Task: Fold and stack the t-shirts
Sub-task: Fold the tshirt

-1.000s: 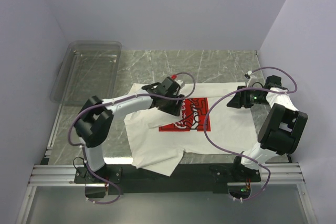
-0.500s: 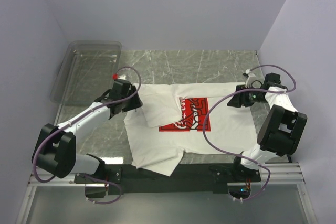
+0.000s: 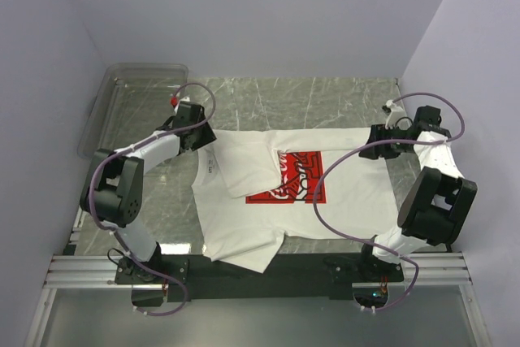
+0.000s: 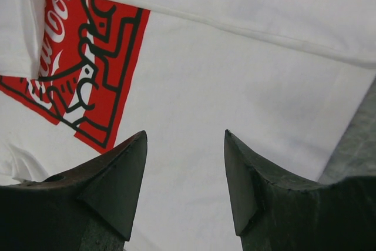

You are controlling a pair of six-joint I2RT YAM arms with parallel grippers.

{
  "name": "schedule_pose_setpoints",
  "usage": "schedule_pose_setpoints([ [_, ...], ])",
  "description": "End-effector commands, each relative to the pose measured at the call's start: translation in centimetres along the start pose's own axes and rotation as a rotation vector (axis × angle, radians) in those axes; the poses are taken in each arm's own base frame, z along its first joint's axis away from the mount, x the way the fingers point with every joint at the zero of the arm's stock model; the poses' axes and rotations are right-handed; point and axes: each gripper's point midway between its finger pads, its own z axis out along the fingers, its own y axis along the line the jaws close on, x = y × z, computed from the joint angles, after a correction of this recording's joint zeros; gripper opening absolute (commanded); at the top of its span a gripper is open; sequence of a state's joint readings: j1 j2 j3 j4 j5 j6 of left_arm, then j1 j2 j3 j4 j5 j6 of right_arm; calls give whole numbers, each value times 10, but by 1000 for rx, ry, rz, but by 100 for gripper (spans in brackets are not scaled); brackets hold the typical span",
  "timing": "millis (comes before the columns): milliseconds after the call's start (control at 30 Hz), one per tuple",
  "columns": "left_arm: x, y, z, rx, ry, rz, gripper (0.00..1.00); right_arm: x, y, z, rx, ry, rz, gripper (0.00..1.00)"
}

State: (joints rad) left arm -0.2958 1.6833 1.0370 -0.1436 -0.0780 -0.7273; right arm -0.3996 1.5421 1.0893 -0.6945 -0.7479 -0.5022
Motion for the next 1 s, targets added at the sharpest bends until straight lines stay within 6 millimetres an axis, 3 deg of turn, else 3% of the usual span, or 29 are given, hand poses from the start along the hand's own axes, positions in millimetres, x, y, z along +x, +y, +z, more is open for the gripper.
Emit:
schedule_pose_setpoints([
  [0,-39,-13,8,17,-98,-24,49,-31,-21,-14,104,-55,-16,62],
  [67,-40,-11,15,4,-91,-28,49,-38,-22,-13,100,-66,8,61],
  [100,-41,-12,28,-2,-78,-28,47,-42,-26,-9,104,-81,39,59],
  [167,-41,-11,30,-10,-74,-29,47,-46,-28,-9,109,-94,37,59],
  [367,-33,-4,51,-48,-35,-15,43,-44,-30,-2,96,-81,63,57],
  [567,-22,22,71,-148,-5,-12,37,-37,-28,-2,95,-69,57,57],
  [700,-21,35,73,-218,5,-23,36,-35,-27,-4,100,-69,51,57],
  [833,-34,19,64,-160,-14,-7,43,-34,-24,-8,103,-65,35,57],
  [967,-60,-15,35,-50,-78,6,53,-31,-13,-14,79,-49,-33,59],
])
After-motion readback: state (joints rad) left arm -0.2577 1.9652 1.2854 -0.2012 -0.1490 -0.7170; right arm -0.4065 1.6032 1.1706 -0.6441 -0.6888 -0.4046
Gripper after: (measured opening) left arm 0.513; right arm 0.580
